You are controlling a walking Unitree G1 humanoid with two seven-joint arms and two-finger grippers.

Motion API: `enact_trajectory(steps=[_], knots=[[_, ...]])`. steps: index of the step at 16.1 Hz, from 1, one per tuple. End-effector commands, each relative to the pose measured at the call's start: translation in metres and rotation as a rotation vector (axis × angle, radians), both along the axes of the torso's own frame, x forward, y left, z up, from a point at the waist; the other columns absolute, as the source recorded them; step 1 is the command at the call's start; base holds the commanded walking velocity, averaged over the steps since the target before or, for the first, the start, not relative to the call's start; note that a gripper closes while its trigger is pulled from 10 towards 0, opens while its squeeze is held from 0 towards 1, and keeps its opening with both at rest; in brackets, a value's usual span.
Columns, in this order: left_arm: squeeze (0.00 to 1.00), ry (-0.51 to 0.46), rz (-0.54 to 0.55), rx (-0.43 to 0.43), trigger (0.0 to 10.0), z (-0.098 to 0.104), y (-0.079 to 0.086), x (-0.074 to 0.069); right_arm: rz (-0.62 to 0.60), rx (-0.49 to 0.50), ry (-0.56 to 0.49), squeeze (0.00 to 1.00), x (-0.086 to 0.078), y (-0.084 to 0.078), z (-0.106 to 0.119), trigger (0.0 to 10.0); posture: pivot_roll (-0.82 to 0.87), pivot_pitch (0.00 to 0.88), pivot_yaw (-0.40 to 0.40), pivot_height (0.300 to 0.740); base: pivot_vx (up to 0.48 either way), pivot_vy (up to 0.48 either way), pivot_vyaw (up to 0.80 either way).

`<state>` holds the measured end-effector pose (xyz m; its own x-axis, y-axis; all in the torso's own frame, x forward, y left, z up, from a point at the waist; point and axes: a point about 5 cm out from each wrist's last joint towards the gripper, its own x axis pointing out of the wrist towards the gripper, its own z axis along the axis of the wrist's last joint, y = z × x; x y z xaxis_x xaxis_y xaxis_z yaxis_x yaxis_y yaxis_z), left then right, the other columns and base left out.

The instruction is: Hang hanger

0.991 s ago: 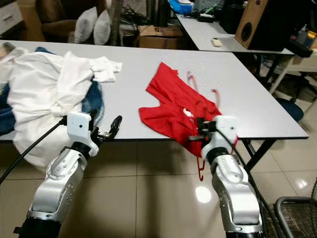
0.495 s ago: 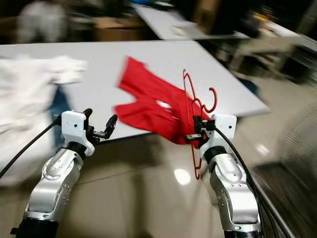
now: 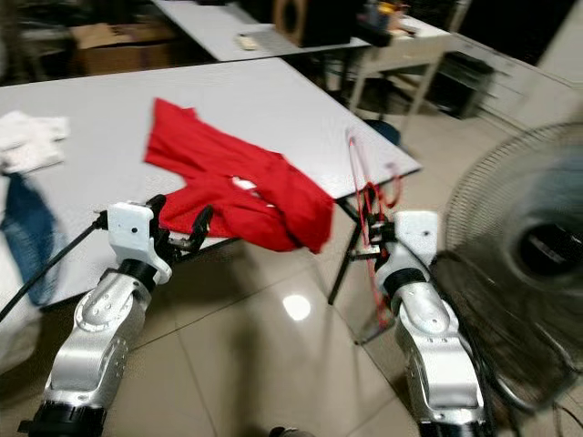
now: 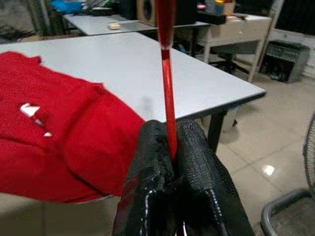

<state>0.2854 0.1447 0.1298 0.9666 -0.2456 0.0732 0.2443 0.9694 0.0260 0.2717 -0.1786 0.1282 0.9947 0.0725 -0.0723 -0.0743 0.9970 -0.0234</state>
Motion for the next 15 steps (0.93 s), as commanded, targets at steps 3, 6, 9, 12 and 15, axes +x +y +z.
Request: enact_trajectory(steps=[3, 6, 9, 12, 15], knots=[[0.12, 0.021, -0.024, -0.005, 10.0, -0.002, -0.002, -0.003, 0.009, -0.027, 0.013, 0.00, 0.003, -0.005, 0.000, 10.0, -0.02, 0.013, -0.092, 0.740, 0.306, 0.000, 0.00], [0.12, 0.017, -0.018, 0.026, 10.0, -0.003, 0.000, -0.003, 0.077, 0.001, -0.005, 0.00, 0.001, 0.003, 0.001, 10.0, -0.02, 0.012, -0.088, 0.740, 0.347, 0.000, -0.18], [0.12, 0.022, -0.015, 0.033, 10.0, -0.003, 0.002, -0.002, 0.106, 0.010, 0.007, 0.00, -0.004, 0.004, -0.002, 10.0, -0.02, 0.010, -0.068, 0.740, 0.350, 0.000, -0.77], [0.12, 0.023, -0.007, 0.056, 10.0, -0.002, 0.005, -0.001, 0.120, -0.071, 0.000, 0.00, -0.005, -0.002, -0.003, 10.0, -0.01, 0.007, -0.058, 0.740, 0.347, 0.000, 0.00], [0.12, 0.011, 0.013, 0.061, 10.0, 0.002, 0.013, 0.001, 0.175, -0.059, 0.001, 0.00, -0.004, -0.005, -0.001, 10.0, 0.00, 0.007, -0.048, 0.740, 0.347, 0.000, 0.00]])
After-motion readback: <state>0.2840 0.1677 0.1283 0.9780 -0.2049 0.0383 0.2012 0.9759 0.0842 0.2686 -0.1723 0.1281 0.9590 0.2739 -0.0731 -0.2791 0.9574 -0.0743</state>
